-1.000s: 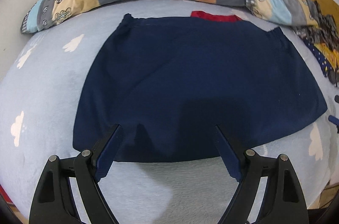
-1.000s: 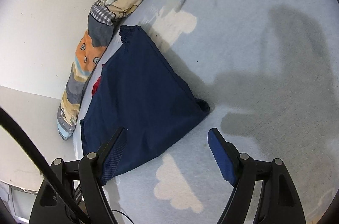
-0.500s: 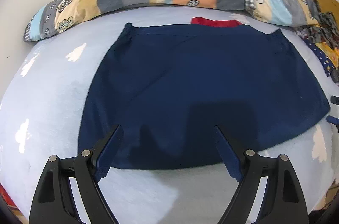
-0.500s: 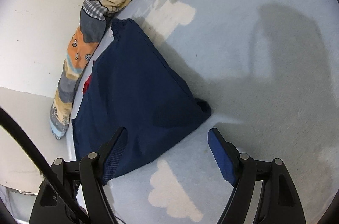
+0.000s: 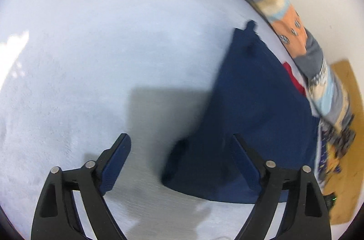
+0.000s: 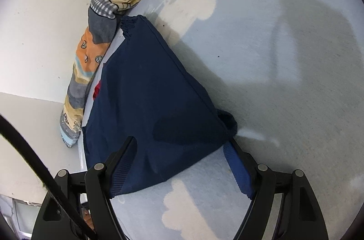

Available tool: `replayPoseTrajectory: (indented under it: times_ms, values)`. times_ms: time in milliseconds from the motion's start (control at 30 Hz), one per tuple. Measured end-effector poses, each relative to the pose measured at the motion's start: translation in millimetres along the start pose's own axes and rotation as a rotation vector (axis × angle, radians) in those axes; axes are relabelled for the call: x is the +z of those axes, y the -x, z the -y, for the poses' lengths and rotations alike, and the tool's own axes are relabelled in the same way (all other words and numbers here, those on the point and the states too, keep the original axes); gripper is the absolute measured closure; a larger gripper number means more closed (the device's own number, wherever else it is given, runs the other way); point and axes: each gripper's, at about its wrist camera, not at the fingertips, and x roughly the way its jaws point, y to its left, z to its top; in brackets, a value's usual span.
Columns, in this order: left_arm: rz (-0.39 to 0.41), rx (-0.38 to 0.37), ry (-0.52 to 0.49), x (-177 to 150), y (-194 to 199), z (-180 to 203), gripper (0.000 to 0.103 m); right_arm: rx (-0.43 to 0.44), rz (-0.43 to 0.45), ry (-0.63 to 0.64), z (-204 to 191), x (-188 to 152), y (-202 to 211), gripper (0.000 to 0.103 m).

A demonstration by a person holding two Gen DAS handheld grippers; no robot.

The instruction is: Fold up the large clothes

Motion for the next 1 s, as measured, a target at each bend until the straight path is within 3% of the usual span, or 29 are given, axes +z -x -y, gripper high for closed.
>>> replayPoseTrajectory:
  times_ms: [33, 167, 300, 367, 400, 533, 633, 667, 700, 733, 767, 800, 1000]
  values:
    - [-0.047, -0.047, 0.023, 2.6, -8.4, -10.8, 0.014, 0.003, -0.002, 0.001, -1.1, 0.2, -1.0, 0.02]
    - [-0.094, -0.142, -0.013, 4.2, -14.3, -14.8, 0.005, -0.001, -0.008, 0.019, -5.8, -1.0, -3.7, 0.02]
    - [-0.109, -0.155, -0.051, -3.3, -21.8, -1.4, 0.005, 0.007, -0.011, 0.014, -5.5, -0.6, -5.9, 0.02]
    - [-0.146, -0.28, -0.025, -3.9, -23.7, 6.1, 0.006, 0.013, -0.01, 0.004, -4.5, 0.5, -5.9, 0.02]
    - [-0.16, -0.305, -0.026, -4.3, -25.4, 11.2, 0.006, 0.014, -0.01, 0.003, -4.5, 0.8, -5.9, 0.02]
    - [-0.163, -0.27, -0.069, -9.3, -39.8, 28.1, 0.006, 0.016, -0.011, 0.015, -4.0, 1.9, -9.1, 0.02]
    - [-0.139, -0.391, -0.018, -7.0, -44.7, 27.0, 0.008, 0.042, -0.007, 0.012, -0.3, 4.9, -13.0, 0.019]
    - [-0.123, -0.391, 0.006, -6.4, -44.9, 24.7, 0.022, 0.059, -0.003, 0.009, 1.3, 6.4, -14.7, 0.02]
    - [-0.112, -0.378, 0.021, -6.3, -44.2, 22.7, 0.037, 0.068, 0.004, 0.008, 2.0, 7.5, -15.6, 0.028]
    - [-0.116, -0.369, 0.028, -5.7, -44.5, 21.7, 0.079, 0.071, 0.011, 0.007, 2.6, 9.0, -15.6, 0.041]
    - [-0.139, -0.397, 0.041, -4.9, -47.5, 21.0, 0.086, 0.067, -0.001, -0.004, 4.3, 10.4, -16.9, 0.079]
    - [-0.139, -0.408, 0.055, -4.9, -46.8, 20.1, 0.086, 0.082, -0.008, -0.026, 7.6, 11.0, -17.7, 0.088]
    - [-0.088, -0.36, -0.022, -5.0, -23.2, 42.4, 0.087, 0.088, 0.032, 0.054, -24.0, 5.6, 8.3, 0.094]
